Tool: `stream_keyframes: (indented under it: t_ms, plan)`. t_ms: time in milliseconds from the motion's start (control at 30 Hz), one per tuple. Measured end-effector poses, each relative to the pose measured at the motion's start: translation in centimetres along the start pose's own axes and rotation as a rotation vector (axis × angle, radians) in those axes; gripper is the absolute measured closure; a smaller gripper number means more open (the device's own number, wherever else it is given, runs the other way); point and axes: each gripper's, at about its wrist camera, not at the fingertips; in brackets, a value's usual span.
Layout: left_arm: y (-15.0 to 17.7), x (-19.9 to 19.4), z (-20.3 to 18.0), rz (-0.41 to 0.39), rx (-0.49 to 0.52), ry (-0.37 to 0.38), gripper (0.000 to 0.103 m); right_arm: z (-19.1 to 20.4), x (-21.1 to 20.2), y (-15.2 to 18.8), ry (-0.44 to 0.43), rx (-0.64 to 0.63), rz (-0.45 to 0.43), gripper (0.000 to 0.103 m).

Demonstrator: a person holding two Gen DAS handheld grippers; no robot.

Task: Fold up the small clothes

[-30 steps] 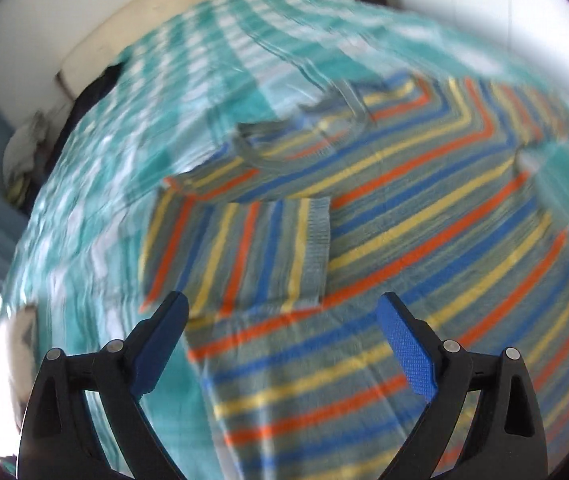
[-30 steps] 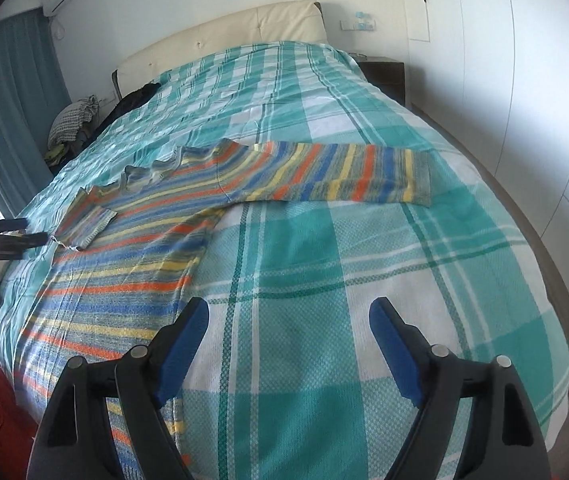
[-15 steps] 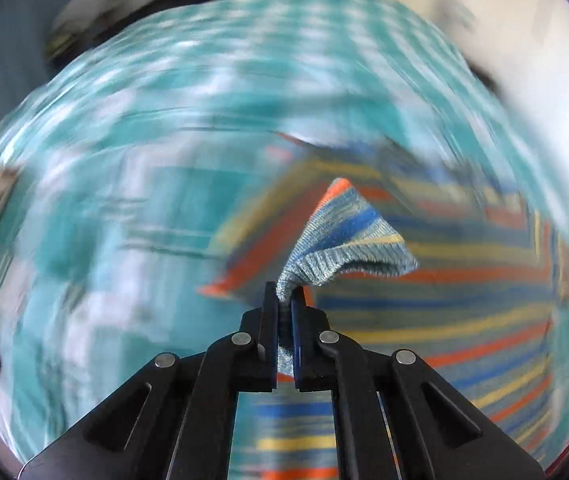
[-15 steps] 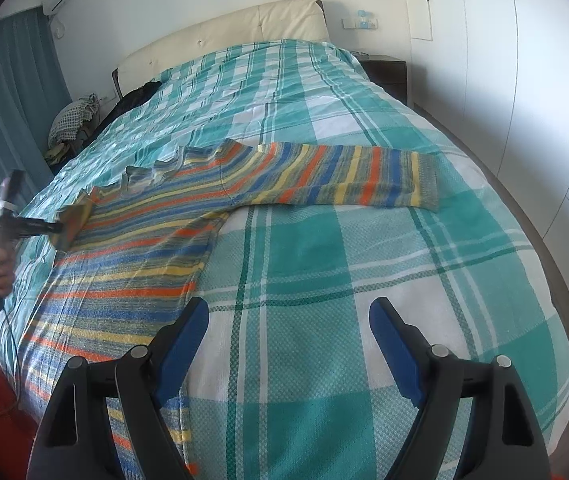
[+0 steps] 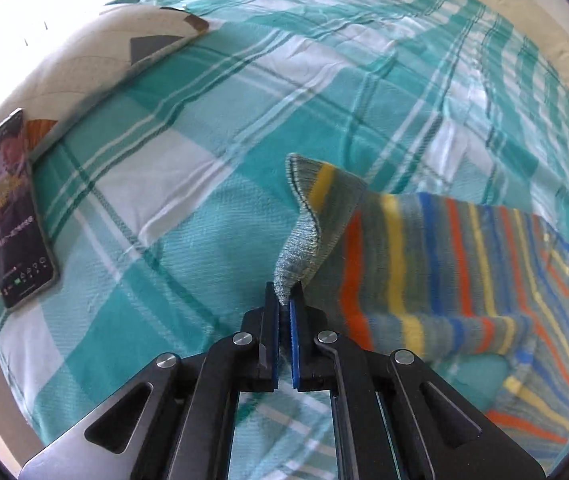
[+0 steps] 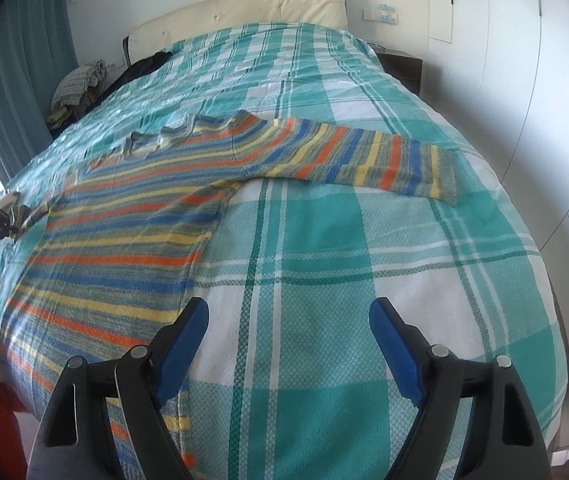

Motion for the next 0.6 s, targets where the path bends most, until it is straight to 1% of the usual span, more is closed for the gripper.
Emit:
stream_keyframes:
  t_ms: [33,100,133,200,267,300,333,367,400,433,467,500,533,567,600]
  plan:
    - [-0.3,0.5,0.4,-0.004,-0.010,-0.015,0.101,0.1,0.1,0.0,0.002,-0.006,0.003,0.021]
    - [-0.4,1.3,2.3,0.024,-0.057,0.060,0.100,0.2,0.3,0.0,0.008,-0.015,0.012,0.021]
    - [-0.4,1.2,2.7,0.022,-0.051,0.082,0.097,0.3,0.4,0.0,0.011,-0.017,0.016,0.021]
    - [-0.2,0.7,2.8,0.000,-0.003,0.092,0.093,0.4,0.6,0.0,0.013,-0.019,0.022,0.021]
    - [0.4,-0.7,3.3,-0.026,0.019,0.071,0.083,0.5,0.8,0.0,0.018,-0.022,0.026,0.021]
    - [0.6,-1.6,3.5,-0.046,0.026,0.060,0.072,0.5,0.8,0.0,0.022,-0.023,0.026,0.021]
    - [0.9,-2.6,3.5,-0.077,0.043,0.073,0.062,0.6,0.8,0.0,0.026,-0.025,0.026,0.021]
    - [1.2,-3.8,3.1,-0.118,0.078,0.104,0.059,0.7,0.9,0.0,0.029,-0.026,0.027,0.021]
    - [1.2,-4.5,2.4,-0.142,0.108,0.124,0.057,0.7,0.9,0.0,0.031,-0.026,0.028,0.021]
    - [1.3,-5.3,1.5,-0.157,0.142,0.153,0.056,0.7,1.0,0.0,0.035,-0.027,0.030,0.021]
    - [1.3,-6.0,0.1,-0.162,0.175,0.198,0.055,0.8,1.0,-0.1,0.037,-0.026,0.032,0.021]
    - [1.3,-6.3,-1.1,-0.159,0.192,0.231,0.051,0.8,1.1,-0.1,0.038,-0.024,0.034,0.021]
    - [1.2,-6.5,-2.9,-0.156,0.215,0.271,0.046,0.9,1.2,-0.1,0.039,-0.021,0.036,0.021]
    - [1.3,-6.5,-4.3,-0.154,0.235,0.294,0.042,0.9,1.3,-0.1,0.041,-0.018,0.039,0.021]
    - [1.5,-6.3,-5.9,-0.153,0.262,0.308,0.033,0.9,1.3,-0.1,0.044,-0.016,0.042,0.021]
Point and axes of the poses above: each gripper's, at about its wrist camera, not at the fingertips, and x roughly the way its jaws point, z to its left, y to its underside, and after that the axes turned 1 degree about y, right-handed
